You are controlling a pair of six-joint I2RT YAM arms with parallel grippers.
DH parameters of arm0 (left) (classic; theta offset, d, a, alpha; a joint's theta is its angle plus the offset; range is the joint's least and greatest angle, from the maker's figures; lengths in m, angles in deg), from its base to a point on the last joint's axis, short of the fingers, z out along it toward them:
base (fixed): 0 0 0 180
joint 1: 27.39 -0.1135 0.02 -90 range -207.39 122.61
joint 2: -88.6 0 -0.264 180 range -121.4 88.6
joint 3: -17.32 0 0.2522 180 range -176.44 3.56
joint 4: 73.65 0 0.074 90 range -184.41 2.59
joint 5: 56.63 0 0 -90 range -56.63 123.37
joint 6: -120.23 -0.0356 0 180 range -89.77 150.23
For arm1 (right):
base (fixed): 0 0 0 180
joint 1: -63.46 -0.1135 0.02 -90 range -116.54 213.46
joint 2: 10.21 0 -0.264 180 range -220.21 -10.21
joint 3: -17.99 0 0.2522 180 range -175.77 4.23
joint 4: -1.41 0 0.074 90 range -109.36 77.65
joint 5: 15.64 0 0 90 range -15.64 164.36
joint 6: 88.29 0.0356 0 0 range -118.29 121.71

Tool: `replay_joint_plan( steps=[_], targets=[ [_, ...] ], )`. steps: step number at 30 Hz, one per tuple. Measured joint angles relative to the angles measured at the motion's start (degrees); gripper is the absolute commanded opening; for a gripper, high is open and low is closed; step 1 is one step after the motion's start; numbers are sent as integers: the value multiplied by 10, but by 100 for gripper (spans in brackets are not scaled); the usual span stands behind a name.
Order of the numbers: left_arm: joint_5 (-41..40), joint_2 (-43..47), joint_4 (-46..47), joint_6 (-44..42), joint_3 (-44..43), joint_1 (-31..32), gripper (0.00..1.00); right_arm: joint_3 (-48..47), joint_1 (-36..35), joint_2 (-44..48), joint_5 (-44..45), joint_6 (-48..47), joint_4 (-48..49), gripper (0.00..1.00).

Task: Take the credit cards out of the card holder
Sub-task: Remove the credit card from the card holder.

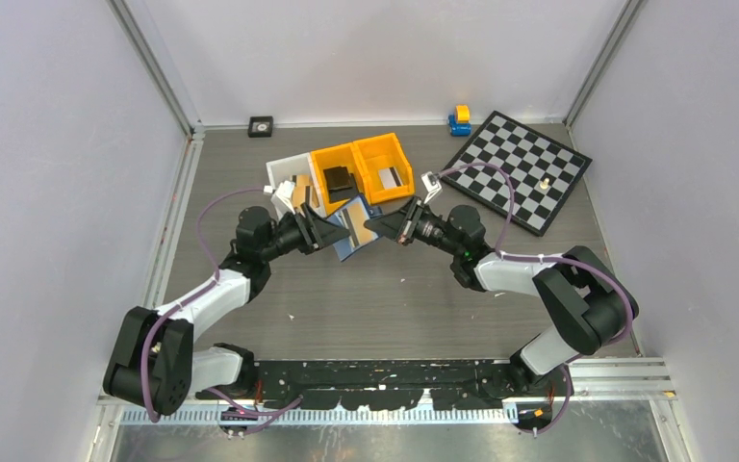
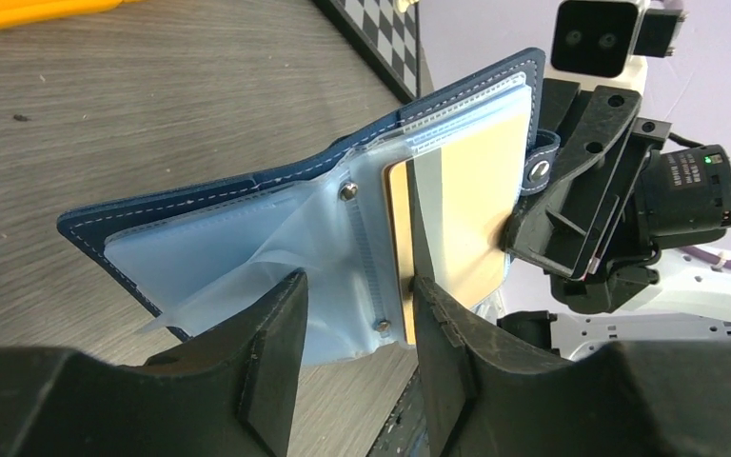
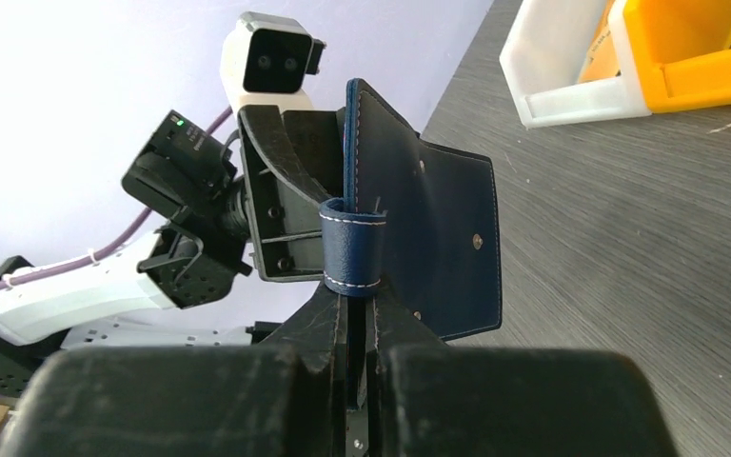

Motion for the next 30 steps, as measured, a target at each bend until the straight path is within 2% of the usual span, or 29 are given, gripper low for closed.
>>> replay_joint_plan(
  steps=[4,9,13,20,30],
  targets=[
    [-4,-2,-30,-12,-6,0,45,-3,-8,0,7,-19,-24,3],
    [-12,-11,-97,-35,-37,2,19,-3,-9,0,17,-31,-43,4],
    [-14,-20,-129,-45,-59,8,10,-3,-10,0,24,-32,-54,8],
    [-21,-28,-153,-58,-72,8,5,-3,-10,0,30,-31,-61,11],
    [-50,-27,-163,-63,-70,7,7,2,12,-8,11,17,-7,10]
  ],
)
